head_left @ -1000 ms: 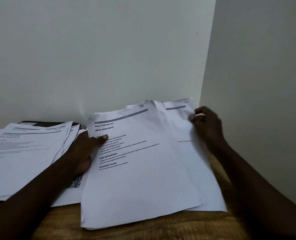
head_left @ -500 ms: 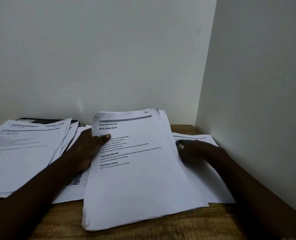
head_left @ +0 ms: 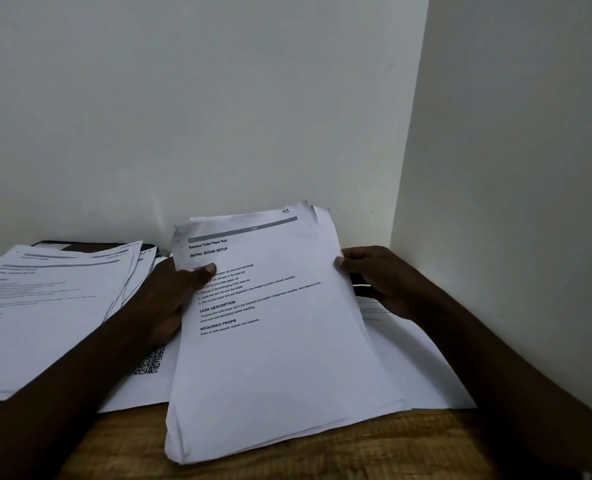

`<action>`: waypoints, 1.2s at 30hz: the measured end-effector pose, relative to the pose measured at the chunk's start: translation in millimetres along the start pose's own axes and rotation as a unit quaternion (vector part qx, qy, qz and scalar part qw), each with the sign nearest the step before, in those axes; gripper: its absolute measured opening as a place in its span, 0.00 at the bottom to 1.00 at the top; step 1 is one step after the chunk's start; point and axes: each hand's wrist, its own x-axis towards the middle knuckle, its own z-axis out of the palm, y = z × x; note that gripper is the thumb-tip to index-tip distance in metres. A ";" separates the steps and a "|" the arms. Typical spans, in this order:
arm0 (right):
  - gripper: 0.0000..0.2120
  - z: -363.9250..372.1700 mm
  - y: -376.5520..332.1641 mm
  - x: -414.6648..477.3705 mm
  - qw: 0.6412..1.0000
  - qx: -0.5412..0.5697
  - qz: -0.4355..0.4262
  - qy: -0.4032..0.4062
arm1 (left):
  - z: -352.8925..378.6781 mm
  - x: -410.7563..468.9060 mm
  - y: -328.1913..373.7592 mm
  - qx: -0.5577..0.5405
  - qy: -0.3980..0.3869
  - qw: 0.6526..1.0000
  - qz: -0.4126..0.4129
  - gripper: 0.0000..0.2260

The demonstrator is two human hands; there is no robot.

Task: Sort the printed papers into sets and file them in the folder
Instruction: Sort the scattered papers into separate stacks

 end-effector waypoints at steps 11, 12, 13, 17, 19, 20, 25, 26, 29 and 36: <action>0.15 -5.1 1.1 -0.8 0.994 0.048 -0.042 0.088 | 1.0 1.5 1.0 0.000 0.012 1.000 -0.002 0.22; 0.14 -6.7 1.9 -0.4 0.994 0.052 -0.041 0.089 | 1.3 1.6 1.2 -0.002 0.013 1.000 -0.001 0.22; 0.14 -6.9 1.8 -1.0 0.994 0.053 -0.041 0.087 | 1.1 1.4 1.2 -0.004 0.014 1.000 -0.002 0.22; 0.15 -5.7 5.5 3.9 0.994 0.038 -0.040 0.089 | 1.7 -0.5 1.7 -0.005 0.006 1.000 -0.004 0.24; 0.14 -9.8 5.9 7.0 0.987 -0.020 -0.051 0.151 | 1.9 0.5 1.7 -0.009 0.009 1.000 -0.003 0.22; 0.11 -16.7 6.5 8.8 0.974 -0.086 -0.069 0.200 | 1.6 0.8 1.9 -0.009 0.012 1.000 -0.004 0.20; 0.17 -77.4 15.7 11.4 0.881 -0.396 0.038 0.255 | -3.9 2.2 1.8 -0.007 0.020 1.000 -0.017 0.25; 0.19 -85.4 21.2 12.0 0.867 -0.429 0.077 0.243 | -4.6 2.1 1.9 -0.001 0.020 1.000 -0.017 0.25; 0.19 -85.5 30.4 10.4 0.843 -0.462 0.103 0.255 | -3.3 1.8 -0.2 0.026 0.013 1.000 -0.008 0.23; 0.28 -43.4 33.7 16.2 0.801 -0.581 0.101 0.108 | -0.3 0.6 -1.9 0.050 0.012 0.999 -0.001 0.20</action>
